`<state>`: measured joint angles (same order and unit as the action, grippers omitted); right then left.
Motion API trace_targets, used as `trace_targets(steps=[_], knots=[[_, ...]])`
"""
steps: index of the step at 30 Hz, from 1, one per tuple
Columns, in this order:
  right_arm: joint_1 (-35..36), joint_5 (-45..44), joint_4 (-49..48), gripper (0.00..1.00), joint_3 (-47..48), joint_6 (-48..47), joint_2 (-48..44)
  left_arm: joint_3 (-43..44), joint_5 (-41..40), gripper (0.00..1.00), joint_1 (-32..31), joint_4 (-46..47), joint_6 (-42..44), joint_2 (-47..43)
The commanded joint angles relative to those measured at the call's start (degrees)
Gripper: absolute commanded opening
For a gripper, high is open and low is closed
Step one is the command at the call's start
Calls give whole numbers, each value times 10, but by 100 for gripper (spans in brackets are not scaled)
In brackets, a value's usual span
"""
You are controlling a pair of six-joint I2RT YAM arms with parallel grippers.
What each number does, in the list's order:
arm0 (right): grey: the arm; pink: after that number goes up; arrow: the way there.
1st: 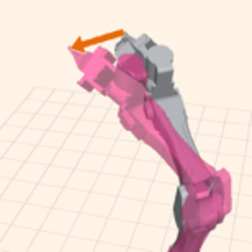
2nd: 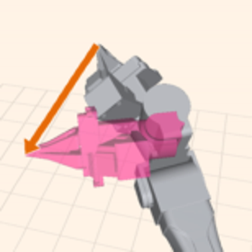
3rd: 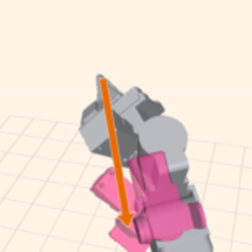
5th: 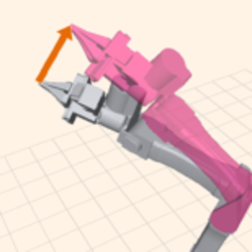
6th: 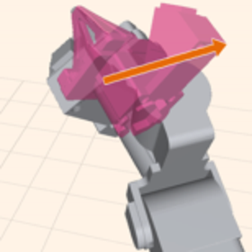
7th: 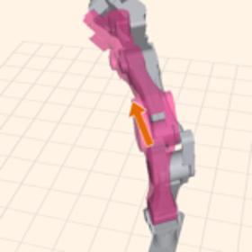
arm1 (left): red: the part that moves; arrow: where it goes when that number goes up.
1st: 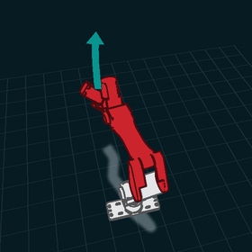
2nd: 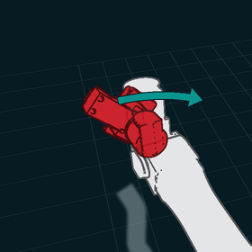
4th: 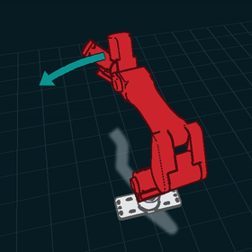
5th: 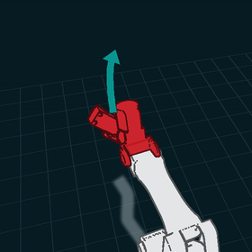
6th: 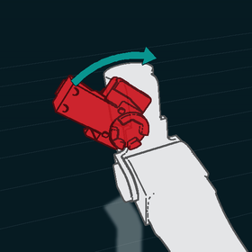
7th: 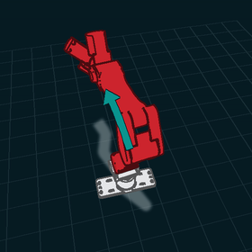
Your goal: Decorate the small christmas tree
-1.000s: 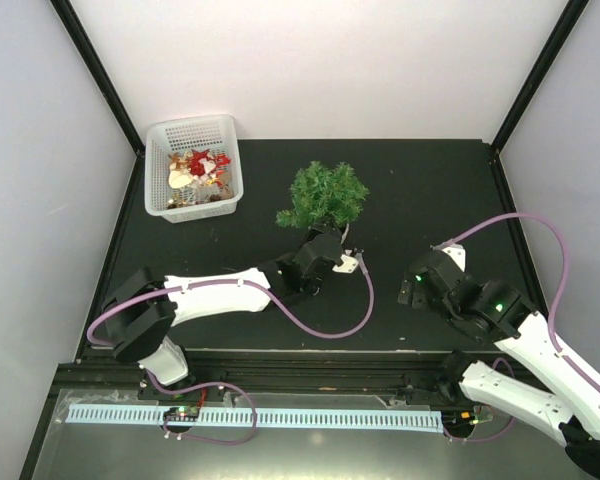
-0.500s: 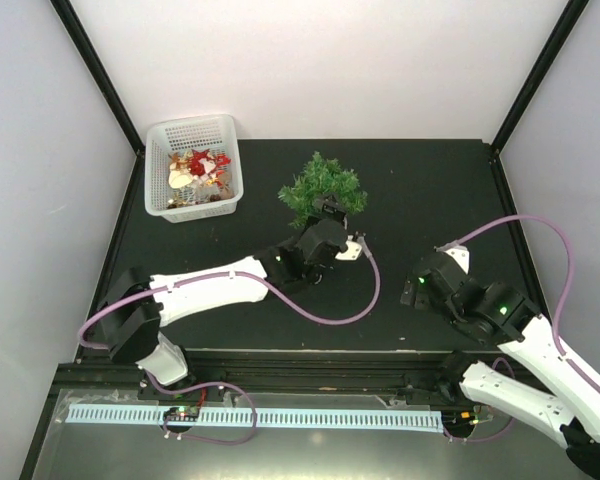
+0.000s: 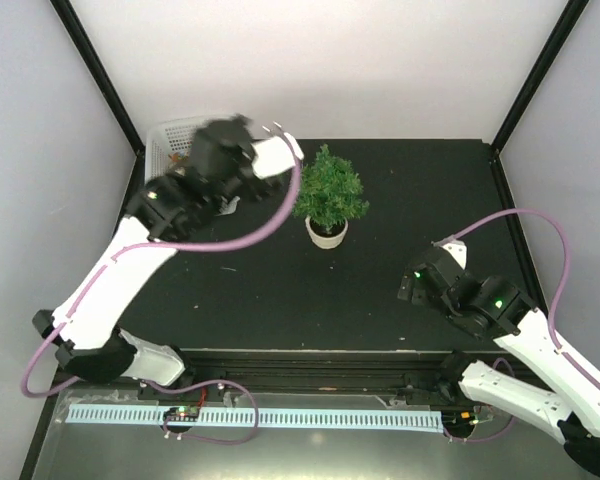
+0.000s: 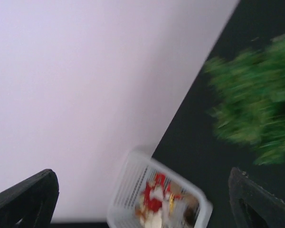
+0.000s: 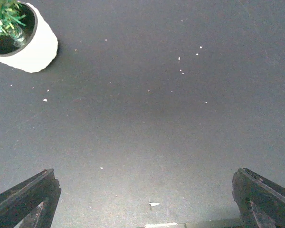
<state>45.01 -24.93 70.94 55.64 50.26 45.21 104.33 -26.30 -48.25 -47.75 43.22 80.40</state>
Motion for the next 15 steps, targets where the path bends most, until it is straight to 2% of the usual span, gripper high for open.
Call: trace_targets(steps=[1,5,7,9,12,15], knots=[[2,-14,-15,100,23,1,9,73,118,93,185,-144,-118,26],[2,-5,-24,100,31,-3,26,170,272,70,393,-254,-163,140],[2,3,-28,100,33,-7,35,220,305,66,430,-311,-176,209],[3,14,-37,100,37,-14,41,258,316,70,439,-345,-173,267],[2,35,-57,100,39,-27,44,265,348,84,440,-359,-177,329],[3,53,-73,100,42,-30,40,238,372,88,440,-349,-184,361]])
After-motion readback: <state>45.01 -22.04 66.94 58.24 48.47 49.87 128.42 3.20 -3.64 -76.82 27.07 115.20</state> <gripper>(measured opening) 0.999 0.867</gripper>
